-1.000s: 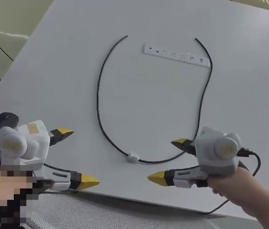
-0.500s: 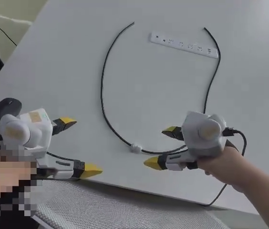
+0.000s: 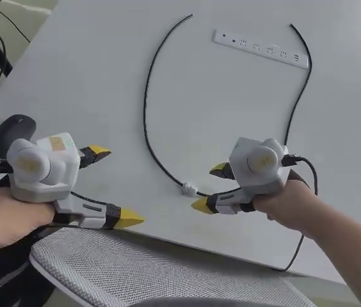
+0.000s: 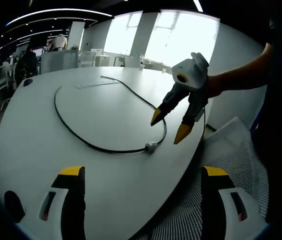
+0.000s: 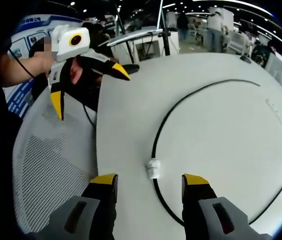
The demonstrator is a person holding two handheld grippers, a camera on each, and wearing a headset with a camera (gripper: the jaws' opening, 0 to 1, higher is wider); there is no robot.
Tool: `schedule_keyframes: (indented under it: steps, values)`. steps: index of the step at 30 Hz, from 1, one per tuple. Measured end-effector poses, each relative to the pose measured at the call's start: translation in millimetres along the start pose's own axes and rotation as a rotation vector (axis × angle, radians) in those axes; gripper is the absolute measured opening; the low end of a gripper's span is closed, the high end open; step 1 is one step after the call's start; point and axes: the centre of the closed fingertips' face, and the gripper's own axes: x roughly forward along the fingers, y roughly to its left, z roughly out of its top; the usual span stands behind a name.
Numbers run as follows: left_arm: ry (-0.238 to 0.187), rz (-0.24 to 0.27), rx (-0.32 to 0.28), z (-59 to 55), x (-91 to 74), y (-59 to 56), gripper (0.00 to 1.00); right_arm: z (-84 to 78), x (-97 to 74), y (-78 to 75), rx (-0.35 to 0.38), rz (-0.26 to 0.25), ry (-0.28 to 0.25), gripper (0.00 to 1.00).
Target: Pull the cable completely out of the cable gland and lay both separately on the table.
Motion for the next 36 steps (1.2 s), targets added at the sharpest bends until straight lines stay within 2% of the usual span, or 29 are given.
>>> schedule_keyframes:
  steps: [7, 10, 16, 26, 31, 36]
  values:
    - [-0.001, 0.007, -0.009, -1.5, -0.8, 4.6, 0.96, -2.3, 9.8, -3.1, -0.014, 0.008, 0.033, 0.42]
    - [0.0, 0.006, -0.014, -2.5, -1.2, 4.4, 0.96, -8.5, 16.0, -5.7, -0.039, 0.01, 0.075, 0.38]
    - [0.002, 0.01, -0.018, -5.3, -2.1, 5.5, 0.95, -8.9, 25.0, -6.2, -0.052, 0.018, 0.089, 0.3]
    - [0.006, 0.014, -0.028, -8.7, -4.5, 6.3, 0.94, -13.7, 33.0, -6.7, -0.054, 0.031, 0.116, 0.23]
    - [-0.006, 0.031, -0.032, -6.6, -6.7, 10.9, 0.94, -14.5, 34.6, -5.2, -0.055, 0.044, 0.124, 0.16]
    - [-0.017, 0.033, -0.044, -4.6, -8.1, 12.0, 0.93, -15.5, 37.8, -4.5, -0.064, 0.047, 0.133, 0.14]
